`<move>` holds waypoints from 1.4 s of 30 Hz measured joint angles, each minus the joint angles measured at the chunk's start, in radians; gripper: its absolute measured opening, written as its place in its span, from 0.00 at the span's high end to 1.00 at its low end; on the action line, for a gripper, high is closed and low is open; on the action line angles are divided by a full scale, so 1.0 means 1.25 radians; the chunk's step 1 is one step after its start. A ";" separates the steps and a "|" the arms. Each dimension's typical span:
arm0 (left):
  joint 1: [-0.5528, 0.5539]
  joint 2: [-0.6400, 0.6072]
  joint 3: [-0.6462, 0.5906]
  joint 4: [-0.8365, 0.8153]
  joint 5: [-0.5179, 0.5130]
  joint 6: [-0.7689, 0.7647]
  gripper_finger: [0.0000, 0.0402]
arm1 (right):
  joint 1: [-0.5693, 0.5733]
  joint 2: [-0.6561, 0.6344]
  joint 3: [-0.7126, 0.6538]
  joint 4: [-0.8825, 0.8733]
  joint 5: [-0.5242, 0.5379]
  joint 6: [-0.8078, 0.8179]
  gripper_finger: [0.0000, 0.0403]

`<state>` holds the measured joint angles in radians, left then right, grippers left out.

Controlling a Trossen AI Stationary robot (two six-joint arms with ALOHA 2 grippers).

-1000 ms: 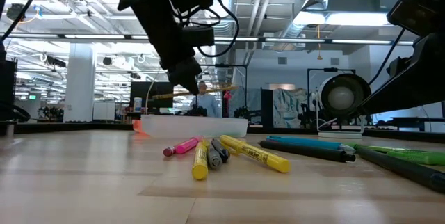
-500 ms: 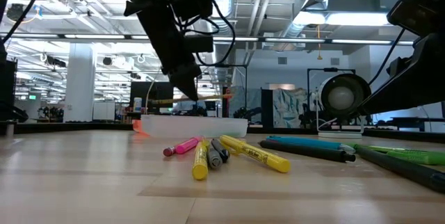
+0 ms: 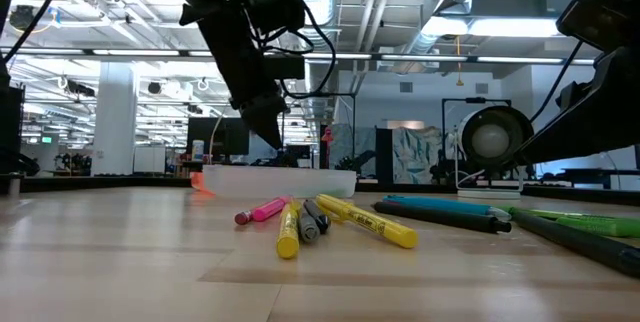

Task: Pick & place school supplies into a supply box
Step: Put the green pen into the supply box

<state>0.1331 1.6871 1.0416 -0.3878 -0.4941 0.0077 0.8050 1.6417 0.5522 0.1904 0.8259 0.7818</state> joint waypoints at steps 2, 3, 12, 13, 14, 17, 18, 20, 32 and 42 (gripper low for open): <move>-0.013 0.000 0.000 0.000 0.008 0.008 0.78 | 0.000 0.000 0.000 -0.012 -0.002 0.027 0.70; -0.023 0.000 0.000 0.000 0.014 0.012 0.78 | -0.002 0.000 0.000 -0.026 -0.009 0.050 0.70; -0.154 0.000 0.000 -0.039 -0.033 0.011 0.79 | -0.042 0.001 0.019 -0.111 -0.102 0.166 0.70; -0.167 0.000 0.000 -0.046 -0.045 0.008 0.79 | -0.046 0.000 0.031 -0.123 -0.105 0.164 0.70; -0.178 0.000 0.000 -0.052 -0.055 0.003 0.79 | -0.050 0.000 0.042 -0.144 -0.108 0.165 0.70; -0.204 0.000 0.000 -0.073 -0.086 -0.020 0.79 | -0.066 0.000 0.080 -0.239 -0.133 0.191 0.70; -0.211 0.000 0.000 -0.081 -0.094 -0.030 0.79 | -0.071 0.001 0.093 -0.266 -0.140 0.205 0.70; -0.225 0.000 0.000 -0.093 -0.099 -0.050 0.79 | -0.080 0.000 0.113 -0.319 -0.155 0.231 0.70; -0.314 0.000 0.000 -0.197 -0.199 -0.154 0.79 | -0.108 0.000 0.145 -0.382 -0.240 0.296 0.70; -0.347 0.000 0.000 -0.253 -0.229 -0.230 0.79 | -0.108 0.000 0.145 -0.379 -0.264 0.311 0.70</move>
<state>-0.3007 1.6867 1.0416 -0.7046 -0.7803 -0.2798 0.6704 1.6421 0.7338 -0.2839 0.4956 1.1707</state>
